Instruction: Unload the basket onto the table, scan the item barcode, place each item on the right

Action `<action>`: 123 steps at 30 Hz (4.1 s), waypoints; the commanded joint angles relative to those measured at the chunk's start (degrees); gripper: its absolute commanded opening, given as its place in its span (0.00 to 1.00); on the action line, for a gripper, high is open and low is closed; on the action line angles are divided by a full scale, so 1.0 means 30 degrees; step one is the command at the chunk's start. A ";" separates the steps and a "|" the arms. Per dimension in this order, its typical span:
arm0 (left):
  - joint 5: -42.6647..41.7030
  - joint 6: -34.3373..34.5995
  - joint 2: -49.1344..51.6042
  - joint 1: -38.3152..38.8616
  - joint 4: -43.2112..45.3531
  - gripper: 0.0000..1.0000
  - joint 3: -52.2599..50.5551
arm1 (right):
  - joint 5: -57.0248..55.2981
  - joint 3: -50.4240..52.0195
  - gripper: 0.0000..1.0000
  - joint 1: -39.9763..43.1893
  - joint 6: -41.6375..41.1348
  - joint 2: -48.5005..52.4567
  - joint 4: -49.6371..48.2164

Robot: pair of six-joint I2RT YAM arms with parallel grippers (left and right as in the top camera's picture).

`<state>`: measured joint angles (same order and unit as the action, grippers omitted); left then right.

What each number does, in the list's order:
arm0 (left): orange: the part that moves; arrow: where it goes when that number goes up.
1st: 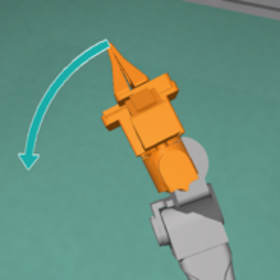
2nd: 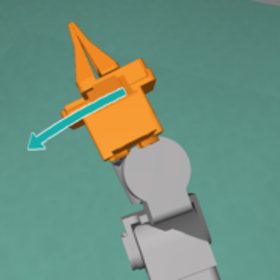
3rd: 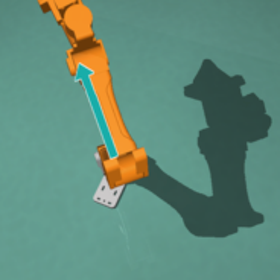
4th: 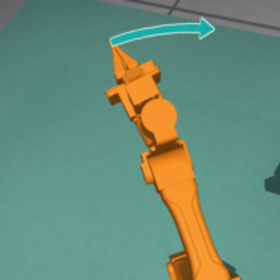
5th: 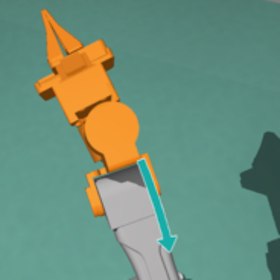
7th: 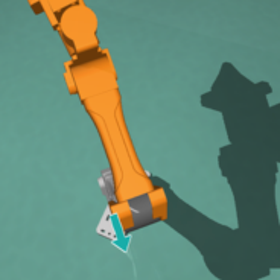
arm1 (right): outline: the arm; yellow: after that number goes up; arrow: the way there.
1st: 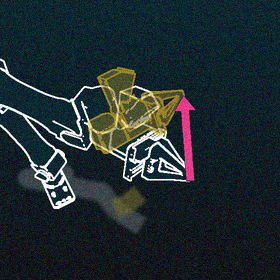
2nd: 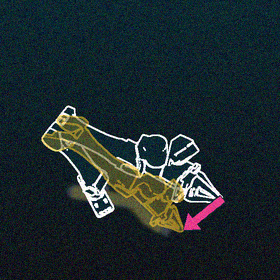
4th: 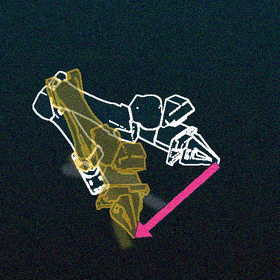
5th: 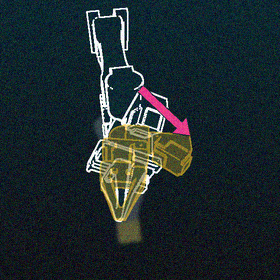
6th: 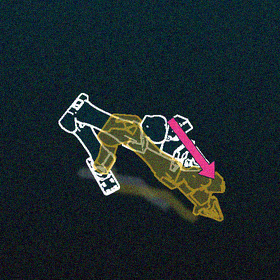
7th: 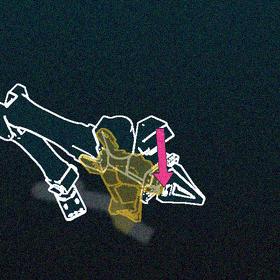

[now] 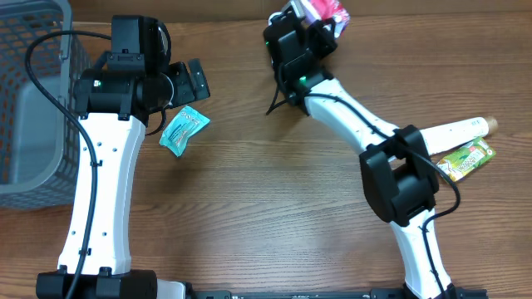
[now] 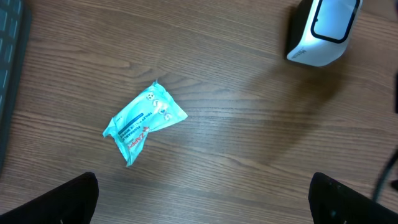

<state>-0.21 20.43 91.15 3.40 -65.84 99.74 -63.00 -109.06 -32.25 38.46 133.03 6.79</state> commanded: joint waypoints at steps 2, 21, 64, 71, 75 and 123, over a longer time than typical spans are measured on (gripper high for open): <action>-0.0080 -0.0379 0.0117 0.0000 0.0015 0.99 0.0197 | -0.1953 -0.0204 0.04 -0.0510 0.1217 0.0299 -0.1260; -0.0080 -0.0379 0.0117 0.0000 0.0007 1.00 0.0197 | -0.3184 -0.0204 0.04 -0.1129 0.7293 0.1494 -0.5559; -0.0080 -0.0379 0.0117 0.0000 0.0015 1.00 0.0197 | -0.1749 -0.0131 0.04 -0.1005 0.7854 0.1494 -0.7410; -0.0080 -0.0379 0.0117 0.0000 0.0007 1.00 0.0197 | -0.1683 -0.0124 0.04 -0.0597 0.7861 0.1494 -0.7759; -0.0080 -0.0379 0.0117 0.0000 0.0015 1.00 0.0197 | -0.1341 0.1304 0.04 -0.0466 1.1417 0.1566 -1.2852; -0.0080 -0.0379 0.0117 0.0000 0.0015 1.00 0.0197 | 0.2375 0.2076 0.04 0.0175 1.6342 0.4218 -1.9424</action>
<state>-0.23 20.43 91.13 3.40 -65.82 99.74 -58.67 -100.84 -32.23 87.90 145.05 -49.80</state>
